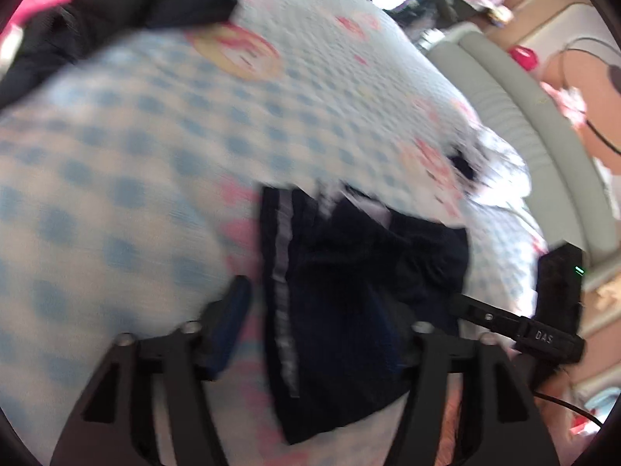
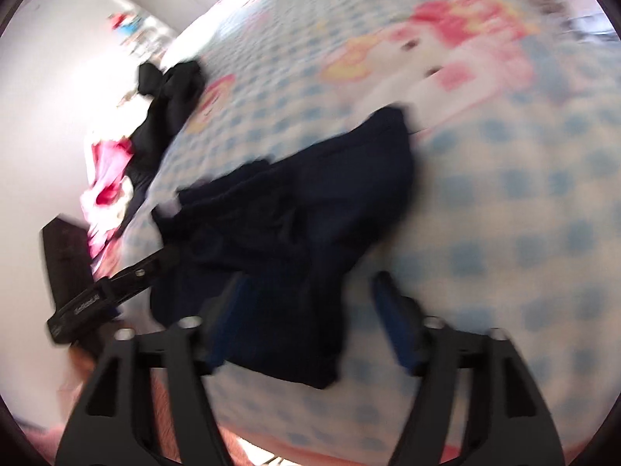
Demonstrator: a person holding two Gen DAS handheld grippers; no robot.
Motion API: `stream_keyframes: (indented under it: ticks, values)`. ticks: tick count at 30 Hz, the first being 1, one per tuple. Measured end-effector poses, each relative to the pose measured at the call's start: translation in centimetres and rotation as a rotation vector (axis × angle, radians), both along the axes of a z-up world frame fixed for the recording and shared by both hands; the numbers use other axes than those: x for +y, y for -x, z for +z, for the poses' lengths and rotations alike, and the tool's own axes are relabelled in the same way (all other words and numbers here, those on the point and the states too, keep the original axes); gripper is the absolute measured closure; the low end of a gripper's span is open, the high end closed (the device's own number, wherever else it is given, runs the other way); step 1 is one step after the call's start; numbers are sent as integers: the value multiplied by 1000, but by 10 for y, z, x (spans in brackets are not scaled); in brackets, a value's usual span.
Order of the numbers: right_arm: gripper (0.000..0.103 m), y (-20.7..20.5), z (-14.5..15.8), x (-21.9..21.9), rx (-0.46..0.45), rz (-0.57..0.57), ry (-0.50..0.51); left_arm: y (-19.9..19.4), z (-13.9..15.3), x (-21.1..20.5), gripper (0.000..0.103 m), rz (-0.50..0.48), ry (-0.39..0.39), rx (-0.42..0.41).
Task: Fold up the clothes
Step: 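Grasp the folded navy bundle with both grippers and lift it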
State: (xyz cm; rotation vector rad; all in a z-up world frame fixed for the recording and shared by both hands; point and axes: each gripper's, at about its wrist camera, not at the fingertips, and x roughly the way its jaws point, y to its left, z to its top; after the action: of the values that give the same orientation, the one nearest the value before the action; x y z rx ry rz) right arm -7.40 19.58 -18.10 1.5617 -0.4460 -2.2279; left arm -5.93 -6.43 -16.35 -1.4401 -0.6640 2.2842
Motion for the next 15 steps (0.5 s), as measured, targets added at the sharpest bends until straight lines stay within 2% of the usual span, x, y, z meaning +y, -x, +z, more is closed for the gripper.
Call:
stream_keyframes:
  ticks: [1, 2, 3, 6, 8, 10, 12, 15]
  values:
    - [28, 2, -4, -1, -10, 11, 23, 3, -2, 2, 38, -2, 7, -3]
    - [30, 4, -7, -2, -19, 22, 47, 5, 0, 5, 49, -5, 15, 3]
    - [43, 5, -6, -4, -17, 18, 35, 7, 3, 9, 63, -10, 21, 10]
    - [82, 3, 8, -10, 45, 33, 8, 8, 19, 22, 79, -45, 36, 50]
    - [87, -1, 19, -12, 93, 50, 17, 10, 30, 31, 82, -59, 43, 69]
    - [87, 2, 18, -10, 84, 43, 17, 13, 41, 41, 88, -74, 49, 88]
    - [94, 9, 13, -8, 60, 24, 8, 16, 52, 51, 90, -88, 56, 108]
    - [95, 6, 42, 7, 134, 13, 80, 20, 69, 66, 90, -110, 66, 137]
